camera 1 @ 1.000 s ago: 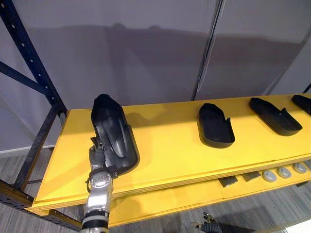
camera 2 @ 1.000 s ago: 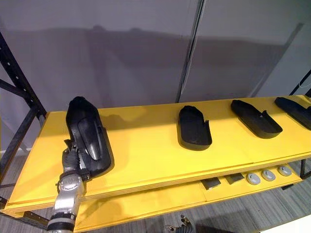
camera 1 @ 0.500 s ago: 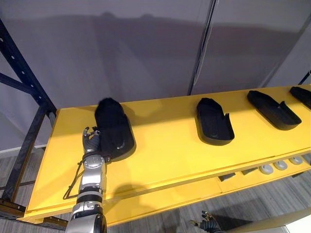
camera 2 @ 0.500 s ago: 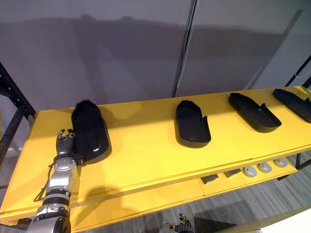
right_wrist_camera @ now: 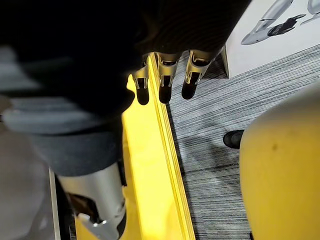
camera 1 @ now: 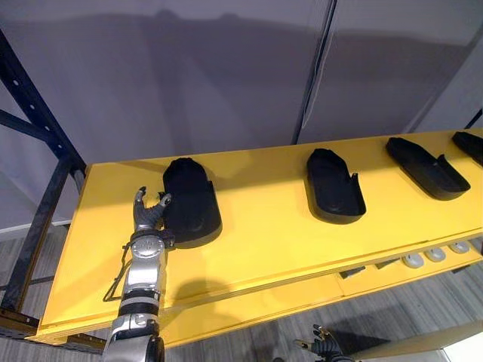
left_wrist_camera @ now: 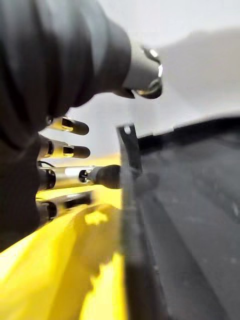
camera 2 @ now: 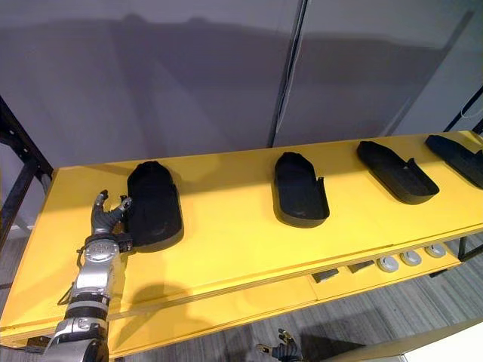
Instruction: Walk over and take plastic housings, then place them on the shelf
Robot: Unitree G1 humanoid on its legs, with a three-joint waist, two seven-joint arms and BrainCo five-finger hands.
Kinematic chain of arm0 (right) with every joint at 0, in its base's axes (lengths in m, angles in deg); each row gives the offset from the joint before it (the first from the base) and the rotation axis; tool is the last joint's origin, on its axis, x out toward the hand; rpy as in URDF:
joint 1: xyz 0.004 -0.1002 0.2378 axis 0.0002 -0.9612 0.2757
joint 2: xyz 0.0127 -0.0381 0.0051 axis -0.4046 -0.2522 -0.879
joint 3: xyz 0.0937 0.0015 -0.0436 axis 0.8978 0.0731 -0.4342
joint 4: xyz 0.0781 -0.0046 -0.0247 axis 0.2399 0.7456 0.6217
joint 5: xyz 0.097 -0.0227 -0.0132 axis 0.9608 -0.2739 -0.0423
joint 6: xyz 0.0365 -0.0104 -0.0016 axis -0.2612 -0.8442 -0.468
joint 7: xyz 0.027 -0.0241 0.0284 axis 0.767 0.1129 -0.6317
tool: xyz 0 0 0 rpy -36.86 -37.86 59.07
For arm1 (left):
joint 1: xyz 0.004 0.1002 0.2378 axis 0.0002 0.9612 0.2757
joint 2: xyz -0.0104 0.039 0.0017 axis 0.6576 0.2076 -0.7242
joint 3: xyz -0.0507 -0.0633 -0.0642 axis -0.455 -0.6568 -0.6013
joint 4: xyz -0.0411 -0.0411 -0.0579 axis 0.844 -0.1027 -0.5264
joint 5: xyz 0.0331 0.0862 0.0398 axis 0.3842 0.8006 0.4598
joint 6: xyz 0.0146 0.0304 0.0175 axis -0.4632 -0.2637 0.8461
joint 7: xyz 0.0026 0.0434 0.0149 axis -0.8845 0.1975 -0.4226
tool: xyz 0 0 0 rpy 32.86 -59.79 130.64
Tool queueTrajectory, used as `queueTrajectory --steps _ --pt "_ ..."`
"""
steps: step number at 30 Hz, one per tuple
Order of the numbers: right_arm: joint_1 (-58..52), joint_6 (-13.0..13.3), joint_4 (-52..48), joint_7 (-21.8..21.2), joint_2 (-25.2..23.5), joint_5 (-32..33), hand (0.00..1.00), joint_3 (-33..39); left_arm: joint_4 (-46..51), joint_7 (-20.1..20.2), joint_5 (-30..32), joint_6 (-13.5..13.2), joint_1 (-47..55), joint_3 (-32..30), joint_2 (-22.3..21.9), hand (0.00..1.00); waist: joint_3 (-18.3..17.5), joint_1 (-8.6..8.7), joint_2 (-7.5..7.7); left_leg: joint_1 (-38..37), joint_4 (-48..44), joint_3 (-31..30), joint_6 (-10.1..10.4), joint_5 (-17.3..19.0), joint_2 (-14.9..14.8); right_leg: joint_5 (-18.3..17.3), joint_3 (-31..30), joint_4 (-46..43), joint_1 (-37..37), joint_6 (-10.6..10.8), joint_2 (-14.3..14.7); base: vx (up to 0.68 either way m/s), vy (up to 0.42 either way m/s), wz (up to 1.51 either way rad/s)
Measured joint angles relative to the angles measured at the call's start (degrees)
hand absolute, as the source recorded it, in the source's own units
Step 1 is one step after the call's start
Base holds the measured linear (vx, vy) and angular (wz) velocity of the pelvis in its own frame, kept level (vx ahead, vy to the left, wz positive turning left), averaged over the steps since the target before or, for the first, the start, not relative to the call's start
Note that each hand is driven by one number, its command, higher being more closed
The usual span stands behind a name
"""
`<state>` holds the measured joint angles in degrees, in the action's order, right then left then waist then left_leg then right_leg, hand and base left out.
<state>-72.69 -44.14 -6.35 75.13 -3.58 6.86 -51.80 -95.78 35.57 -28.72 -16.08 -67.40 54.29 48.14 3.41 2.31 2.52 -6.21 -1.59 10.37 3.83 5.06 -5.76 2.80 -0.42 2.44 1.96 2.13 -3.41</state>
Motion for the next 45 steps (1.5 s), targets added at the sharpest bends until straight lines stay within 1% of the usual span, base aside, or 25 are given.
queueTrajectory --steps 2,3,4,5,7,8,10,11,13,14,16,20,23,27,30,34,38,42,45 --pt "-0.1 0.0 0.1 -0.3 0.0 0.0 0.0 0.0 10.9 -0.8 2.9 -0.3 3.8 1.7 -2.4 0.0 0.1 -0.62 0.03 0.0 -0.4 -0.2 -0.1 0.2 -0.1 -0.5 -0.3 -1.1 -0.2 0.4 0.0 0.01 0.01 0.06" --pt "-0.1 0.0 0.1 -0.3 0.0 0.0 0.0 0.0 13.5 -1.3 3.7 -0.6 4.7 2.5 -2.8 0.0 0.1 -0.66 0.05 0.1 -0.7 -0.5 -0.1 0.4 -0.1 -0.8 -0.3 -1.6 -0.2 0.7 -0.1 0.0 0.009 0.1" --pt "-0.2 0.0 0.1 -0.4 0.0 0.0 0.0 0.0 18.9 -1.6 4.9 -1.1 6.7 4.5 -3.6 0.0 0.1 -0.79 0.03 0.1 -1.4 -0.6 -0.1 0.9 -0.3 -1.4 -0.4 -2.6 -0.1 0.8 0.0 -0.01 0.011 0.07" --pt "-0.4 0.0 0.0 -0.4 0.0 0.0 0.0 0.0 24.0 -1.8 6.1 -2.2 8.5 6.4 -4.4 0.0 0.1 -1.3 0.04 0.1 -2.5 -0.7 0.0 1.7 -0.3 -2.3 -0.5 -3.8 -0.2 0.9 -0.1 -0.01 0.011 0.03" --pt "-0.8 0.1 -0.3 -0.4 0.0 0.1 0.0 -0.1 29.4 -2.1 7.7 -3.8 10.9 8.7 -5.8 0.0 0.1 -1.79 0.0 0.2 -3.8 -0.6 -0.1 2.5 -0.4 -3.0 -0.7 -4.9 -0.3 1.0 -0.1 0.0 0.0 0.0" --pt "-1.2 0.2 -0.9 -0.4 0.0 0.1 0.0 -0.2 33.7 -2.2 8.7 -5.7 13.4 10.3 -7.4 1.0 0.1 -1.92 -0.02 0.6 -4.8 -0.6 -0.1 3.2 -0.5 -3.6 -0.7 -5.9 -0.6 1.2 -0.2 -0.03 0.019 -0.01" --pt "-1.4 0.4 -1.2 -0.4 -0.1 0.1 0.0 -0.2 37.0 -2.2 8.7 -7.3 16.1 11.8 -8.6 1.0 0.1 -2.02 -0.01 1.1 -5.8 -0.6 -0.3 3.8 -0.6 -3.9 -0.8 -6.3 -0.9 1.0 -0.2 -0.01 0.009 -0.03" --pt "-1.9 0.4 -1.8 -0.3 -0.1 0.1 0.0 -0.2 38.6 -2.1 8.6 -8.4 18.4 13.5 -9.3 1.0 0.0 -2.18 -0.01 1.1 -6.2 -0.4 -0.3 4.0 -0.6 -3.9 -1.0 -6.4 -0.9 1.2 -0.2 -0.01 0.022 -0.06" --pt "-2.4 0.6 -2.2 -0.3 -0.1 0.1 0.0 -0.3 40.2 -1.6 8.6 -9.7 21.6 16.3 -10.1 1.0 0.0 -2.7 0.0 1.2 -6.8 0.0 -0.3 4.5 -0.7 -4.1 -1.2 -6.8 -1.0 1.4 -0.2 0.0 0.021 -0.07" --pt "-2.5 0.7 -2.2 -0.2 -0.1 0.1 0.0 -0.3 40.7 -0.7 8.3 -10.5 23.7 18.5 -10.6 1.0 0.0 -3.24 0.01 1.2 -7.2 0.3 -0.3 4.9 -0.7 -4.2 -1.4 -7.0 -1.0 1.5 -0.2 0.0 0.025 -0.07" --pt "-2.5 0.7 -2.3 -0.1 -0.1 0.0 0.0 -0.6 40.8 0.8 7.4 -12.1 26.8 21.5 -11.1 1.0 0.0 -3.36 0.04 1.8 -8.2 0.4 -0.4 5.5 -0.8 -4.3 -1.4 -7.0 -1.1 1.6 -0.3 0.0 0.013 -0.02" --pt "-3.1 0.7 -3.2 0.7 -0.4 0.0 0.0 -0.6 39.8 3.0 5.7 -12.8 30.7 24.2 -11.6 1.0 -0.2 -3.4 0.31 2.9 -9.2 0.6 -0.5 5.8 -0.7 -4.3 -1.5 -7.2 -2.0 1.7 -0.4 0.0 0.0 0.0" --pt "-3.5 0.7 -3.3 1.1 -0.5 0.0 0.0 -0.6 36.3 4.5 5.8 -12.9 30.8 24.3 -11.8 1.0 -0.4 -4.01 0.44 2.9 -9.3 0.7 -0.5 5.9 -0.8 -4.3 -1.5 -7.3 -2.0 1.7 -0.4 0.0 0.0 0.0" --pt "-4.5 0.7 -4.5 1.9 -0.7 0.0 0.0 -0.6 30.3 5.0 6.2 -12.6 30.7 24.7 -12.3 1.0 -0.6 -4.7 0.52 2.9 -9.5 1.0 -0.5 6.1 -1.0 -4.3 -1.6 -7.5 -2.0 1.7 -0.3 -0.01 0.001 -0.01" --pt "-4.7 0.7 -4.5 1.9 -0.7 0.0 0.0 -0.6 24.4 5.0 7.8 -11.5 30.5 24.6 -12.5 1.0 -1.1 -4.66 0.39 2.7 -9.4 1.6 -0.5 6.2 -1.2 -4.3 -1.8 -7.6 -2.2 1.7 -0.3 -0.03 -0.002 -0.08" --pt "-5.4 0.7 -4.5 2.2 -0.8 0.0 0.0 -0.7 16.4 5.0 10.4 -9.6 30.4 23.7 -12.7 1.0 -2.9 -4.51 -0.13 1.9 -8.1 2.4 -0.3 5.9 -1.3 -4.3 -2.1 -7.1 -2.2 1.8 -0.2 0.01 -0.003 -0.09" --pt "-5.7 0.6 -4.3 2.5 -0.8 0.0 0.0 -0.6 13.9 4.7 11.2 -9.7 28.3 22.2 -12.8 1.0 -3.8 -4.45 -0.33 0.8 -5.7 2.8 0.0 5.0 -1.2 -4.3 -2.1 -6.3 -2.0 1.7 -0.1 0.02 -0.009 -0.03" --pt "-5.6 0.6 -3.9 2.7 -0.8 -0.1 0.0 -0.6 11.2 3.6 12.2 -9.8 25.5 21.1 -12.8 1.0 -4.2 -4.32 -0.43 -0.1 -3.7 2.9 0.3 4.0 -1.1 -4.0 -1.9 -5.1 -1.5 1.6 0.0 0.04 -0.012 0.0" --pt "-4.9 0.6 -3.1 2.8 -0.8 -0.1 0.0 -0.6 9.2 2.5 12.2 -9.8 23.9 19.9 -12.8 1.0 -4.3 -3.37 -0.68 -1.1 -2.4 2.8 0.5 3.4 -1.0 -3.5 -1.6 -3.7 -0.3 1.6 0.1 0.01 -0.002 0.03"
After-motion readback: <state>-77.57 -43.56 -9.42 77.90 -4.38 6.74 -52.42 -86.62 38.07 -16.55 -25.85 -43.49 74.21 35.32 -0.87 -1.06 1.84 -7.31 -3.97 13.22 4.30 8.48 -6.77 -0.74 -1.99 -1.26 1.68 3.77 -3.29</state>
